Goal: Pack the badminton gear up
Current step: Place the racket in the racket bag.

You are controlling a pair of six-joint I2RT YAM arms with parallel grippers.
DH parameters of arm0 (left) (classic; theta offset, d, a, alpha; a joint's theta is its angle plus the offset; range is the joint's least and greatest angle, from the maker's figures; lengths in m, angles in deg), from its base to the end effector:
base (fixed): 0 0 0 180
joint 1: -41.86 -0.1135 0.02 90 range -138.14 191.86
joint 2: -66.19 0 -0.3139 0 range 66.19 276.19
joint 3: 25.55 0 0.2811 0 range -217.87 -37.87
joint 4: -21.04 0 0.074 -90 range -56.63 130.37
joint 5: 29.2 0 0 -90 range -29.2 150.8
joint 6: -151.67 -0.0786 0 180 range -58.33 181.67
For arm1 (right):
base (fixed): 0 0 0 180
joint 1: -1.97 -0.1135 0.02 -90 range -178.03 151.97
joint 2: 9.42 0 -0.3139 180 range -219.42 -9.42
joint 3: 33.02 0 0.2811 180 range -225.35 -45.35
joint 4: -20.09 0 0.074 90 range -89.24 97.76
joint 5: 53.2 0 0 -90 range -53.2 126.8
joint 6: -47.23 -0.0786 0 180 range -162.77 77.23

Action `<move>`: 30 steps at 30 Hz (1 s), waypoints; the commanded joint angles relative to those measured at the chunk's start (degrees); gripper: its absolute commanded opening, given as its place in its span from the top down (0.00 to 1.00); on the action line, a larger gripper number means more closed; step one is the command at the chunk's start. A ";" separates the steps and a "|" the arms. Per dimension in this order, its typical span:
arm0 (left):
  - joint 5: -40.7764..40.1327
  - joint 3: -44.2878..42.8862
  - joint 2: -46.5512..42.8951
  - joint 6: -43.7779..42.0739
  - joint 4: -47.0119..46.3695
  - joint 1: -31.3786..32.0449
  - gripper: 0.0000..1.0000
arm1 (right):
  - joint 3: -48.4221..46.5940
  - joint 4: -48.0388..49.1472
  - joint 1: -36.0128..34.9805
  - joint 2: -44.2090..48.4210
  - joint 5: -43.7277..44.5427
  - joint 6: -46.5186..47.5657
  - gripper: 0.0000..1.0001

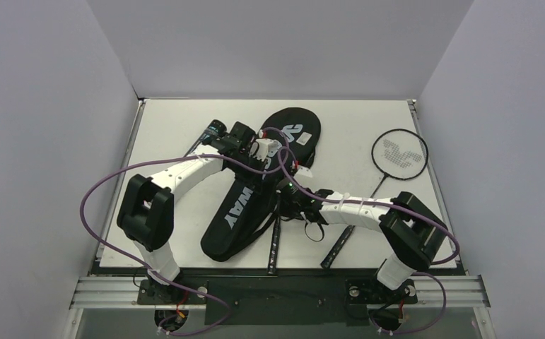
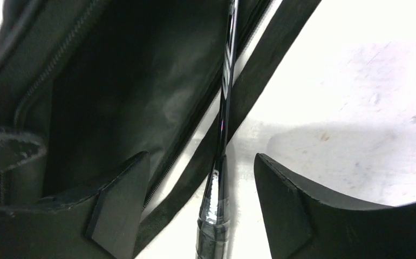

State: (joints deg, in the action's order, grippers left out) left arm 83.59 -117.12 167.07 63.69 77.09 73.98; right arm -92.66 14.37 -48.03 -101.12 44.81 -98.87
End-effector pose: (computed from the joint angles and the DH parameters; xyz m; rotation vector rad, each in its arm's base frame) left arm 0.3376 -0.2479 0.2432 0.8345 2.6355 -0.7092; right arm 0.2575 0.2898 0.1850 0.2066 2.3536 0.8255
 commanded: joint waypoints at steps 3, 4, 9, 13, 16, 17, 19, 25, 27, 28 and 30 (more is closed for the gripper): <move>1.19 1.47 -1.19 -1.68 -3.91 -0.90 1.00 | 1.24 0.48 -3.99 -2.64 1.41 -1.23 0.39; 1.14 1.46 -1.10 -1.68 -3.87 -0.91 1.00 | 1.25 -0.09 -4.52 -2.81 1.86 -1.24 0.41; 1.18 1.10 -0.84 -1.76 -3.66 -1.00 1.00 | 0.14 -4.04 -6.43 -3.16 2.92 0.03 0.45; 1.09 0.92 -0.58 -1.68 -3.78 -1.16 1.00 | -0.84 -6.33 -8.13 -3.57 3.81 1.06 0.56; 1.44 1.12 -0.38 -1.74 -3.82 -1.31 1.00 | -1.64 -9.62 -8.55 -5.01 3.66 0.81 0.90; 1.50 1.20 -0.21 -1.73 -3.98 -1.33 1.00 | -1.77 -9.92 -8.52 -5.32 3.63 0.81 0.99; 1.73 1.36 0.01 -1.73 -4.06 -1.35 1.00 | -2.12 -10.30 -8.17 -5.04 3.93 1.13 1.00; 2.24 0.49 0.66 -1.69 -3.17 -1.36 1.00 | -4.18 -8.07 -3.40 -2.94 2.43 1.25 1.00; 2.40 -0.26 1.16 -3.32 -2.38 -1.36 1.00 | -5.46 -7.24 -2.46 -2.61 1.58 1.82 1.00; 2.46 -0.50 1.38 -3.77 -1.86 -1.36 1.00 | -5.97 -6.31 -2.18 -2.65 1.22 2.27 1.00; 2.64 -1.02 1.90 -4.20 -1.39 -1.36 1.00 | -7.57 -4.81 -2.14 -3.15 0.31 2.67 1.00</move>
State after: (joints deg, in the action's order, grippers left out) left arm 83.59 -115.35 168.06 62.01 75.34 72.49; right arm -95.67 7.64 -51.07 -104.92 45.44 -97.58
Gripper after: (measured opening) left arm 0.029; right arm 0.166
